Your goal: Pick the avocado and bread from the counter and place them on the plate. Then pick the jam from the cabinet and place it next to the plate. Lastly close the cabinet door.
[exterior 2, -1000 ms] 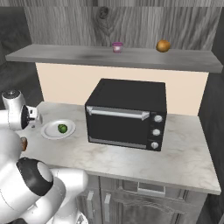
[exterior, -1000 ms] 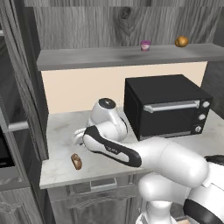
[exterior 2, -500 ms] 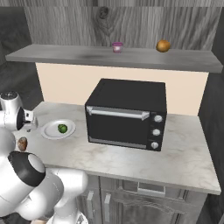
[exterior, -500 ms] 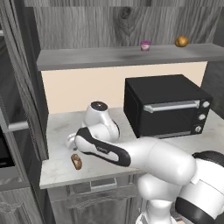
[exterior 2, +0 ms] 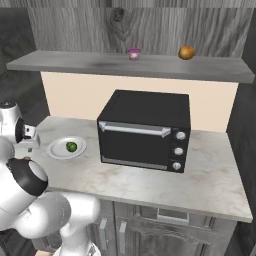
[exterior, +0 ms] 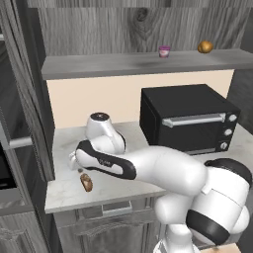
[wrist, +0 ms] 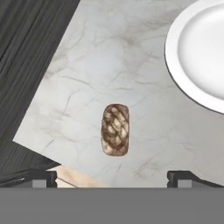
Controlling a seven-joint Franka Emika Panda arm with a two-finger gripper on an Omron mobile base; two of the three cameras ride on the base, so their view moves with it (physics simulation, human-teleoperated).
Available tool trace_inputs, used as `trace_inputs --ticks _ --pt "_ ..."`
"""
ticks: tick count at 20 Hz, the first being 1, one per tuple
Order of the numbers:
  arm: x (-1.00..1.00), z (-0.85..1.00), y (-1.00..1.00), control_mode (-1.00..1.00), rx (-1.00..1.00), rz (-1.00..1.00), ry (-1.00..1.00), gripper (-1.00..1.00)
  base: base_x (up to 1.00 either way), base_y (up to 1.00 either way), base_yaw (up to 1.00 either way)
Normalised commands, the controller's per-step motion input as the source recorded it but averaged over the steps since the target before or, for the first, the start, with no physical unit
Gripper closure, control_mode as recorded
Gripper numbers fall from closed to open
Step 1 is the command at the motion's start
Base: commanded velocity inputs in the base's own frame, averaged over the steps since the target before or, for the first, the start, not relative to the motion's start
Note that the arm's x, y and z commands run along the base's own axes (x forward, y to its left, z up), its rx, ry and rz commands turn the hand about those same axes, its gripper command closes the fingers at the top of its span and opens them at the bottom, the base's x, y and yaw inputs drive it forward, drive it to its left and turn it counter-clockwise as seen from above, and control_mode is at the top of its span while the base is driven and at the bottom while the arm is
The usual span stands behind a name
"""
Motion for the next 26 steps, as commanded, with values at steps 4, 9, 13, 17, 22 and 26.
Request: trace_inputs --ticks 4,9,13,17,22,26 --pt "0.00 -0.26 0.01 -1.00 -0.08 0.00 0.02 -1.00 0.00 0.00 0.00" --pt "0.00 -0.25 0.03 -1.00 -0.03 0.00 0.01 -1.00 0.00 0.00 0.00" --pt "0.00 -0.19 0.04 -1.00 0.00 0.00 0.02 -1.00 0.00 0.00 0.00" --pt "0.00 -0.22 0.01 -1.00 0.00 0.00 0.02 -1.00 0.00 0.00 0.00" --pt "0.00 -0.23 0.00 -1.00 0.00 0.00 0.00 -1.00 0.00 0.00 0.00" --pt "0.00 -0.16 0.00 -1.00 0.00 0.00 0.00 -1.00 0.00 0.00 0.00"
